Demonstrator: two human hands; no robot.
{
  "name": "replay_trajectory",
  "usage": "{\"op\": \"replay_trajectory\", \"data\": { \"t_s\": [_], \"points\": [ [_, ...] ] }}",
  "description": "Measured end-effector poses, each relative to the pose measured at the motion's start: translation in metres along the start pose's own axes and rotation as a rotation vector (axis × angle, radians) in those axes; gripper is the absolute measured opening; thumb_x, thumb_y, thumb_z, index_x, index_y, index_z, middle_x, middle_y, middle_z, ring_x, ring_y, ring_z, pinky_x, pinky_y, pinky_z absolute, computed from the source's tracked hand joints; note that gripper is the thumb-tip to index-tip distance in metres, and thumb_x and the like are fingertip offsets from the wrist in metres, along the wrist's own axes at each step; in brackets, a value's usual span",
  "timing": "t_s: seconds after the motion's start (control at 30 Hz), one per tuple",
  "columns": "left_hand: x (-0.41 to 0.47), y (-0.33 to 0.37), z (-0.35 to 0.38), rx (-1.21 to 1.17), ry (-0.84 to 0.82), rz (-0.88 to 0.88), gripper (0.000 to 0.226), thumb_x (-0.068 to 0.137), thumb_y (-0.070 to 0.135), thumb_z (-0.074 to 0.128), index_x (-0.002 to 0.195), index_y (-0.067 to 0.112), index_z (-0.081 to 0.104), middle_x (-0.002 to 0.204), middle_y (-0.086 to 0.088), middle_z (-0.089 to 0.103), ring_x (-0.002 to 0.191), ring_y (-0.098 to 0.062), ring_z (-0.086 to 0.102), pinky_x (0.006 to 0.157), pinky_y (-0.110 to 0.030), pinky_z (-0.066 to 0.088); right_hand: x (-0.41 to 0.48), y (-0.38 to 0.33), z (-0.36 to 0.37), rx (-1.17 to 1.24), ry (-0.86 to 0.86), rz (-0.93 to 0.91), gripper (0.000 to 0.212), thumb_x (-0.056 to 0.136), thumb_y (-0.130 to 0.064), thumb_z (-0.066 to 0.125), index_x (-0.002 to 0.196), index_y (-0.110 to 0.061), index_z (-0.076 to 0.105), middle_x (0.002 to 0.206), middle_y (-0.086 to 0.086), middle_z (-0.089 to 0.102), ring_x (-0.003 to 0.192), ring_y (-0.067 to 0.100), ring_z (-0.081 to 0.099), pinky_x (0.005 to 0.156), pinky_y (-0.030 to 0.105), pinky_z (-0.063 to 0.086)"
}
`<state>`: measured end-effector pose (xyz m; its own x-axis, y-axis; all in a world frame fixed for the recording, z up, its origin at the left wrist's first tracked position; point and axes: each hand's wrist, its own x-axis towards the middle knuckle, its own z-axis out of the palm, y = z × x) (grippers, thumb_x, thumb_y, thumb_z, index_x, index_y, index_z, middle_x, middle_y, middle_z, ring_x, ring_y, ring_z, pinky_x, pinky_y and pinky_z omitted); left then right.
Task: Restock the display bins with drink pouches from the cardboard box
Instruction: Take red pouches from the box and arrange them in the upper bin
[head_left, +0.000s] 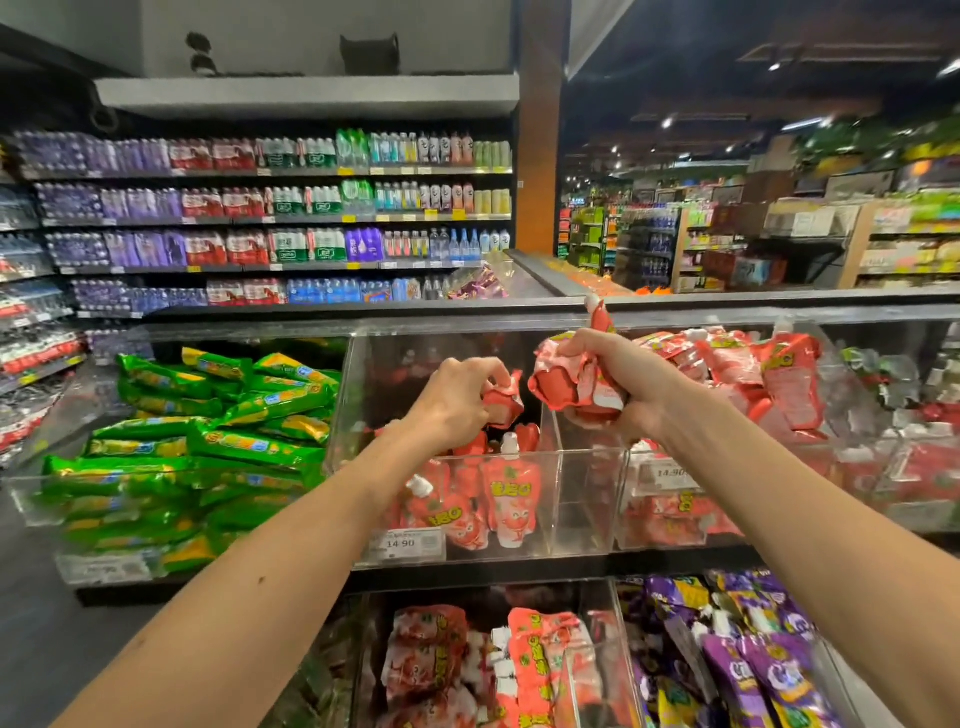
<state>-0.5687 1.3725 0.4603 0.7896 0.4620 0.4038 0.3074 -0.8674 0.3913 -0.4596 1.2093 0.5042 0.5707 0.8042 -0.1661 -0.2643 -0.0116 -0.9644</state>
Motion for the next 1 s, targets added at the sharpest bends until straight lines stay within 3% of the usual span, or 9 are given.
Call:
{"op": "replay_trajectory", "data": {
  "t_s": [0.1,0.27,0.4,0.53,0.6,0.7,0.83,0.9,1.0],
  "points": [
    [0.023,-0.003,0.018,0.109,-0.075,0.000,0.034,0.084,0.013,0.077,0.117,0.020,0.071,0.115,-0.010,0.071,0.106,-0.027,0.067,0.090,-0.033,0.051,0.010,0.001,-0.011,0.000,-0.021,0.032,0.009,0.087,-0.017,0.062,0.079,-0.012,0.060,0.063,0.004,0.068,0.055,0.016,0.063,0.066,0.029,0.050],
    [0.050,-0.013,0.044,0.208,-0.173,-0.037,0.027,0.082,0.018,0.076,0.109,0.024,0.076,0.105,-0.008,0.073,0.099,-0.029,0.068,0.083,-0.031,0.050,0.020,0.002,-0.026,0.009,-0.062,0.046,0.015,0.088,-0.016,0.061,0.075,-0.010,0.061,0.063,0.006,0.067,0.054,0.018,0.064,0.060,0.027,0.054],
    [0.064,-0.021,0.045,0.275,-0.271,-0.046,0.029,0.082,0.012,0.075,0.108,0.023,0.076,0.104,-0.010,0.071,0.098,-0.031,0.066,0.079,-0.030,0.049,0.027,0.005,-0.029,0.018,-0.115,0.044,0.016,0.090,-0.016,0.057,0.076,-0.010,0.061,0.065,0.007,0.066,0.057,0.019,0.064,0.065,0.030,0.054],
    [0.067,-0.036,0.060,0.370,-0.386,-0.108,0.039,0.089,0.012,0.060,0.125,0.027,0.062,0.129,-0.007,0.053,0.124,-0.030,0.051,0.103,-0.046,0.045,0.030,0.010,-0.029,-0.011,-0.105,0.047,0.008,0.087,-0.016,0.061,0.081,-0.011,0.062,0.069,0.008,0.069,0.064,0.022,0.066,0.081,0.038,0.053],
    [0.065,-0.036,0.056,0.298,-0.398,-0.146,0.045,0.091,0.024,0.061,0.136,0.029,0.055,0.140,-0.005,0.048,0.130,-0.029,0.046,0.107,-0.041,0.042,0.030,0.011,-0.029,-0.022,-0.090,0.054,0.006,0.087,-0.016,0.063,0.085,-0.010,0.062,0.072,0.008,0.070,0.067,0.023,0.066,0.088,0.041,0.053],
    [0.057,-0.028,0.035,0.107,-0.392,-0.169,0.057,0.091,0.025,0.065,0.146,0.027,0.048,0.142,-0.003,0.054,0.128,-0.022,0.052,0.103,-0.034,0.047,0.031,0.011,-0.028,-0.029,-0.098,0.052,0.008,0.087,-0.017,0.063,0.083,-0.010,0.061,0.070,0.008,0.069,0.065,0.022,0.065,0.081,0.038,0.053],
    [0.030,-0.008,-0.004,-0.192,-0.187,-0.053,0.046,0.075,0.006,0.075,0.116,0.027,0.068,0.110,-0.003,0.072,0.087,-0.011,0.068,0.084,-0.036,0.057,0.033,0.010,-0.021,-0.024,-0.122,0.031,0.009,0.086,-0.019,0.065,0.083,-0.010,0.063,0.072,0.008,0.068,0.065,0.022,0.063,0.076,0.036,0.052],
    [0.010,0.007,-0.026,-0.388,-0.176,-0.010,0.051,0.072,0.002,0.078,0.114,0.028,0.066,0.105,-0.002,0.072,0.078,-0.011,0.070,0.076,-0.035,0.059,0.033,0.010,-0.013,-0.022,-0.130,-0.011,0.026,0.076,-0.019,0.072,0.098,-0.006,0.066,0.087,0.013,0.073,0.077,0.028,0.070,0.088,0.044,0.055],
    [-0.016,0.023,-0.051,-0.572,-0.298,0.020,0.072,0.073,0.000,0.083,0.129,0.036,0.055,0.116,-0.001,0.067,0.089,-0.022,0.074,0.084,-0.035,0.060,0.033,0.011,0.004,-0.017,-0.124,-0.064,0.060,0.065,-0.016,0.077,0.121,0.003,0.063,0.112,0.022,0.071,0.104,0.039,0.069,0.096,0.057,0.051]
  ]
}}
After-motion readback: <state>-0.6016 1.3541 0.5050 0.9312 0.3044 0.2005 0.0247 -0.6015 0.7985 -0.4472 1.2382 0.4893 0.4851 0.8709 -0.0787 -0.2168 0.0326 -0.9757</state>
